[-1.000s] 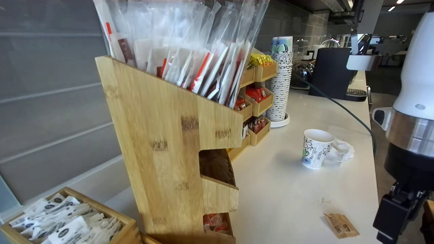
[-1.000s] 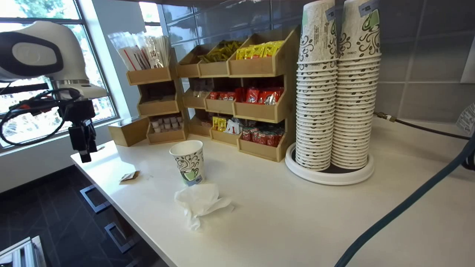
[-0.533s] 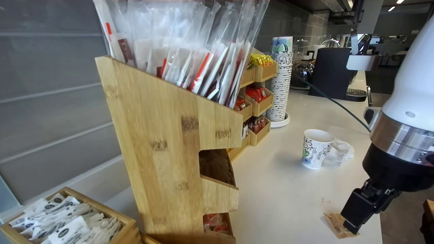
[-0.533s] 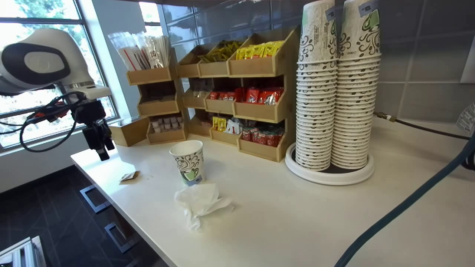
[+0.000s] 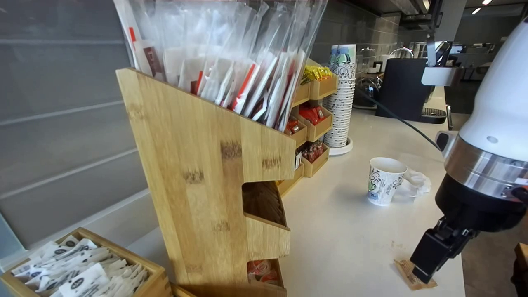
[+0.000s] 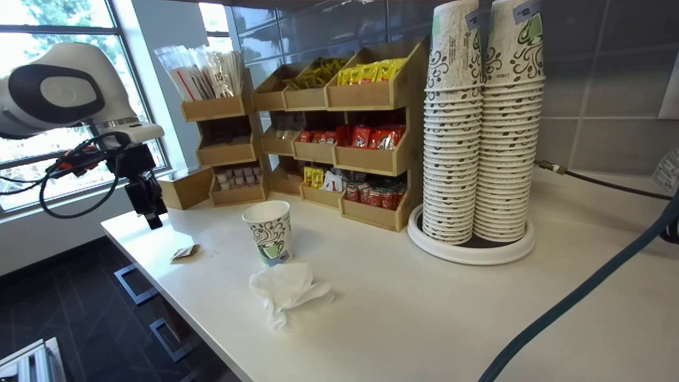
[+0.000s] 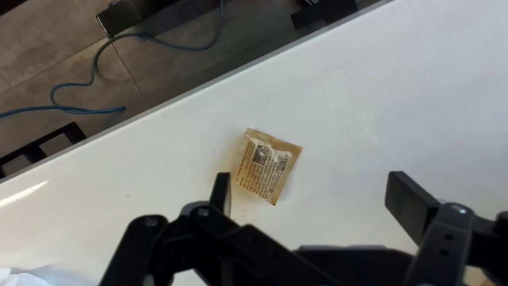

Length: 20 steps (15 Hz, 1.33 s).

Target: Lift the brown sachet and pour some of its content into the cup

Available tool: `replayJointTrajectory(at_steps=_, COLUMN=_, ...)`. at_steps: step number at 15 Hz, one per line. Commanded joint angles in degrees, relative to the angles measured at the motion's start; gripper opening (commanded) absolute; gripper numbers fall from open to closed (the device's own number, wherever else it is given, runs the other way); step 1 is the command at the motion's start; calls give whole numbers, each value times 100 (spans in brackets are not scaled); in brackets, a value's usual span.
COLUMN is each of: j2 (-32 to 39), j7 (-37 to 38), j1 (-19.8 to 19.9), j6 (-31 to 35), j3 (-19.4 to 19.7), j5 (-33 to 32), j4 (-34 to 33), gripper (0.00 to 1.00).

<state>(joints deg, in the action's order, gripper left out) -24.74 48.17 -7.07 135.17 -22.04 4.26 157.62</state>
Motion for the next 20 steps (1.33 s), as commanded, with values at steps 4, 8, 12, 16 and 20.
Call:
replayJointTrajectory(at_steps=4, j2=463, j7=141, j1=51, j6=527, j3=161, j5=-88, j4=-3, gripper=100)
replayJointTrajectory(at_steps=8, j2=815, j7=228, j1=96, j6=891, j3=218, j5=-85, j4=3, gripper=99)
replayJointTrajectory(at_steps=12, j2=877, j7=-16, j1=76, j6=736, j3=346, j5=-297, j4=3, gripper=99)
replayJointTrajectory(at_steps=16, j2=855, j7=-1269, j1=-127, j6=748, j3=514, j5=-304, j4=1, gripper=100)
replayJointTrajectory(at_steps=20, j2=881, j7=-2631, j1=-298, j6=887, j3=678, j5=-109, j4=-2, gripper=100)
